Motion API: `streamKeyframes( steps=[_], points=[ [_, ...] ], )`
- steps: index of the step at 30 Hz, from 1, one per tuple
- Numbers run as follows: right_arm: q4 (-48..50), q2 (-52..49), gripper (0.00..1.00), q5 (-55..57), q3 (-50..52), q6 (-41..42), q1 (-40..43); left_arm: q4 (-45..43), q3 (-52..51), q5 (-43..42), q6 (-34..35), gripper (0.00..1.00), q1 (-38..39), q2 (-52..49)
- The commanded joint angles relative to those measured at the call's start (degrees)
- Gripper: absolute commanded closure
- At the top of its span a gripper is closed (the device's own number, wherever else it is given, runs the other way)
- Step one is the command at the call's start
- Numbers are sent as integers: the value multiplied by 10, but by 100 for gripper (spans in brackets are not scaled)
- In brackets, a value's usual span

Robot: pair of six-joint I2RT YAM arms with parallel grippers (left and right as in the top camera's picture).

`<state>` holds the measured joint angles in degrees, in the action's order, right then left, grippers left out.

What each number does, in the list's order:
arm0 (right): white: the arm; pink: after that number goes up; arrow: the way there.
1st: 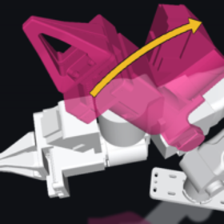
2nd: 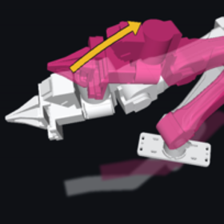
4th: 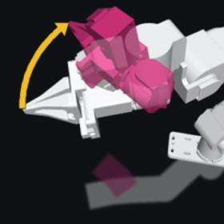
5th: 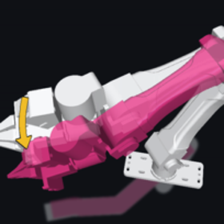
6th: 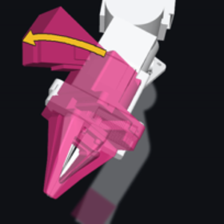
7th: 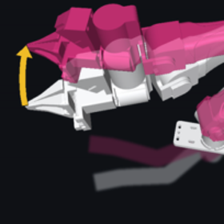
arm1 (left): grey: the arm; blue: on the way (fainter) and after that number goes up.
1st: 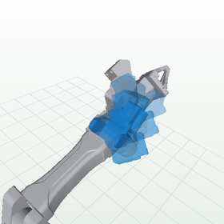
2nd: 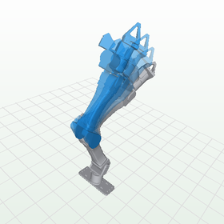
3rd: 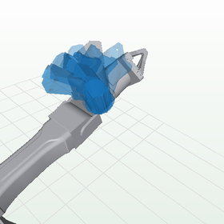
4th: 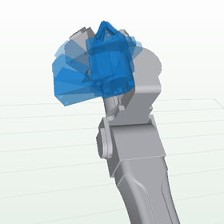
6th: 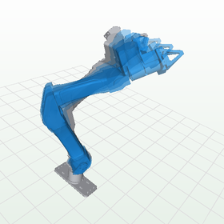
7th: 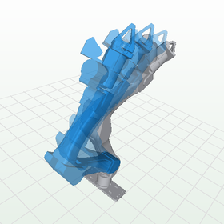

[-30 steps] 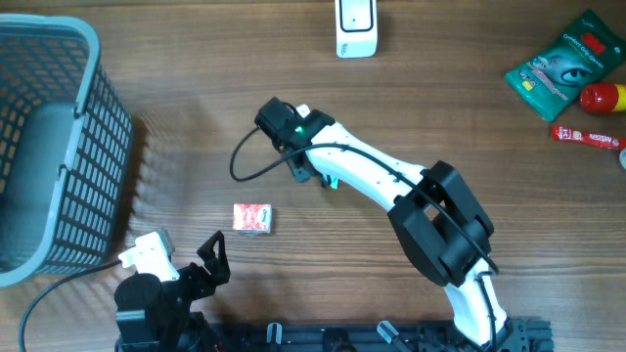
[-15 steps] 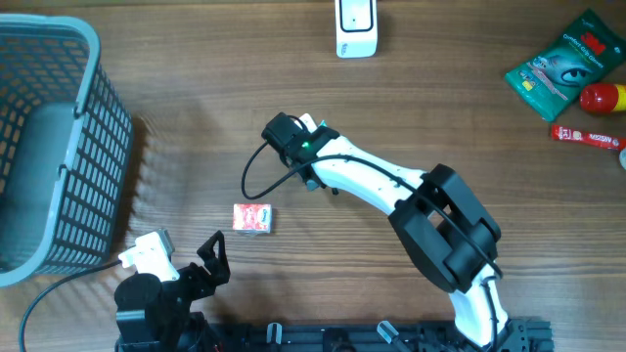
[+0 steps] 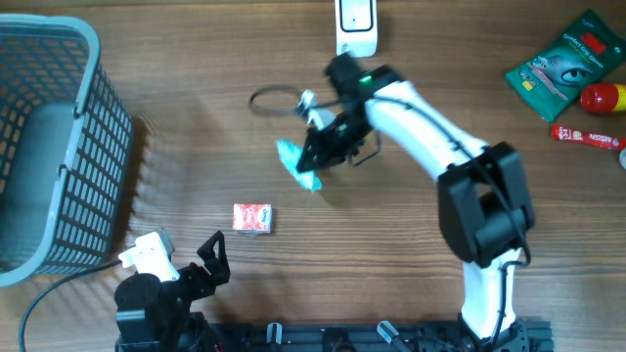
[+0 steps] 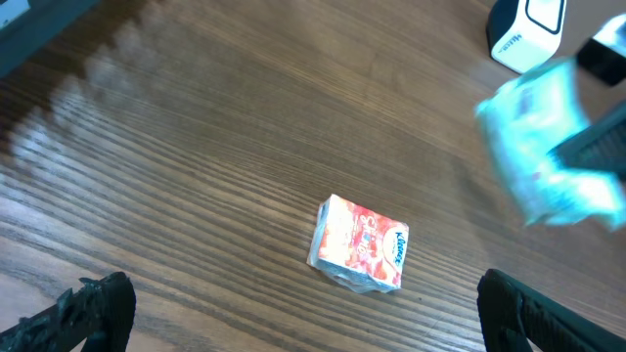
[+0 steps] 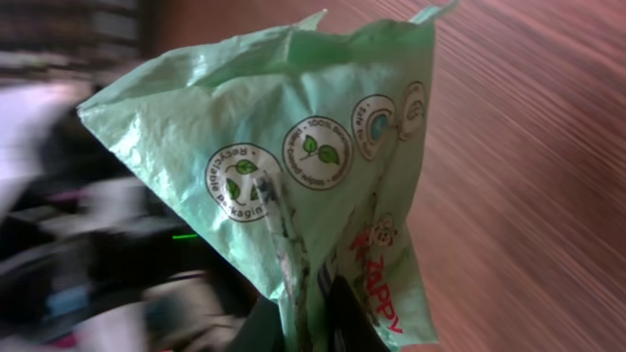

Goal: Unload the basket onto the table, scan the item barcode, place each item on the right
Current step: 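Lift the wet-wipe pack and hold it up at the white scanner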

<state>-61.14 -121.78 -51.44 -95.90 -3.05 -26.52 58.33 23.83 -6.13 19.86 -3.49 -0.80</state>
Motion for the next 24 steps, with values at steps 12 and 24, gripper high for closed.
streamKeyframes(
  steps=[12, 24],
  points=[
    [34, 19, 96, -416, 133, -461, 4, -2, 0, -7, 3, 0, 2, 3],
    [-45, 21, 96, -416, 139, -483, -37, -2, 0, -7, 3, 0, 2, 3]
  ],
)
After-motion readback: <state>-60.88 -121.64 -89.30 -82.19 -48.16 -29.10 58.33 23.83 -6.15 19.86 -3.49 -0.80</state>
